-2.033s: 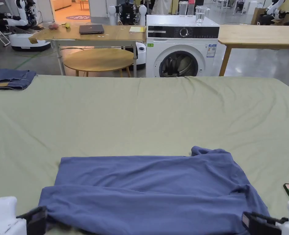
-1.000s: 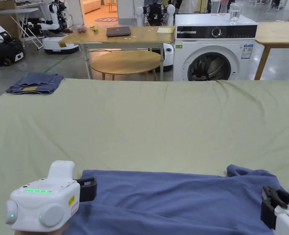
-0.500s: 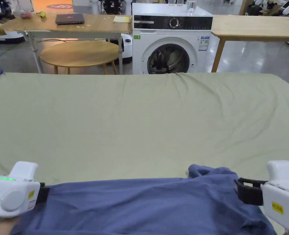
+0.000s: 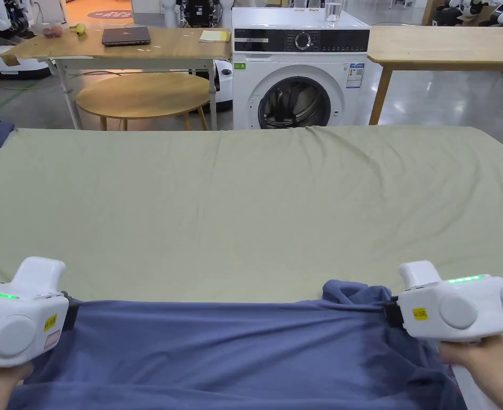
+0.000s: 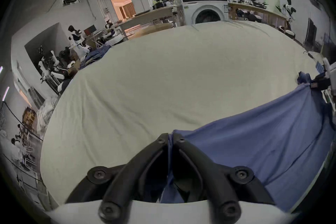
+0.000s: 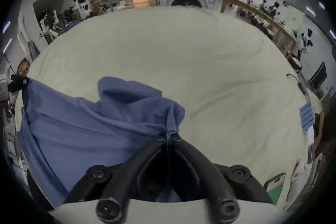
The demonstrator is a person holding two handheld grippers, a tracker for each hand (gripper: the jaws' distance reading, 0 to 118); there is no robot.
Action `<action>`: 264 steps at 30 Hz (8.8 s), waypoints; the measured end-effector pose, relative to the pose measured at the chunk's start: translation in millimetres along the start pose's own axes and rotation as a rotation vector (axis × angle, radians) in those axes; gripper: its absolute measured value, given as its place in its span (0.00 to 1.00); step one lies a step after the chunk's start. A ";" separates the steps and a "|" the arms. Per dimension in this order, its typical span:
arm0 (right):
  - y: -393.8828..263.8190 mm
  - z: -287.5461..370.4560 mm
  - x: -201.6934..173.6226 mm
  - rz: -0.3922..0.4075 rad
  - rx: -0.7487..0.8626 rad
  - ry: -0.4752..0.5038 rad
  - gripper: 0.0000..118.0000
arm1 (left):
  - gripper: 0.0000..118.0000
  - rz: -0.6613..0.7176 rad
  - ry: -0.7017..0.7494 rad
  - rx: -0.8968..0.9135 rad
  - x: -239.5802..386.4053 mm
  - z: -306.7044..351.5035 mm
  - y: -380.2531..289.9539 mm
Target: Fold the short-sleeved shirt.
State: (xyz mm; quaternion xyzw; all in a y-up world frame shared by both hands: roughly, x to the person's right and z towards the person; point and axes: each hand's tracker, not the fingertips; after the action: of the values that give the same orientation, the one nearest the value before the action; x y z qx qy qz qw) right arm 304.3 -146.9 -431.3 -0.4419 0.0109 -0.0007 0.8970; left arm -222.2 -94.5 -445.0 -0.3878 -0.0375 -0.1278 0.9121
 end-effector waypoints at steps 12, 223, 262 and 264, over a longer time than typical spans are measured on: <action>-104.6 198.6 -34.0 0.059 0.308 -0.013 0.00 | 0.00 0.108 -0.068 0.210 -22.7 150.9 -82.5; -208.9 268.0 -123.7 -0.092 0.545 0.052 0.03 | 0.41 0.467 -0.631 0.116 159.5 133.8 -127.5; -195.1 104.4 -122.9 -0.354 0.199 0.338 0.01 | 0.92 0.888 -1.176 -0.100 139.5 32.4 -211.4; -194.4 105.6 -124.1 -0.332 0.209 0.345 0.01 | 0.70 0.883 -1.120 -0.096 153.3 26.1 -203.0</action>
State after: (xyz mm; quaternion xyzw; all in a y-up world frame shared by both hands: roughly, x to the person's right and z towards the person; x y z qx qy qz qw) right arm 184.0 -180.4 -210.5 -0.3359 0.0908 -0.2241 0.9103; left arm -126.8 -242.4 -259.5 -0.4140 -0.3340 0.4700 0.7044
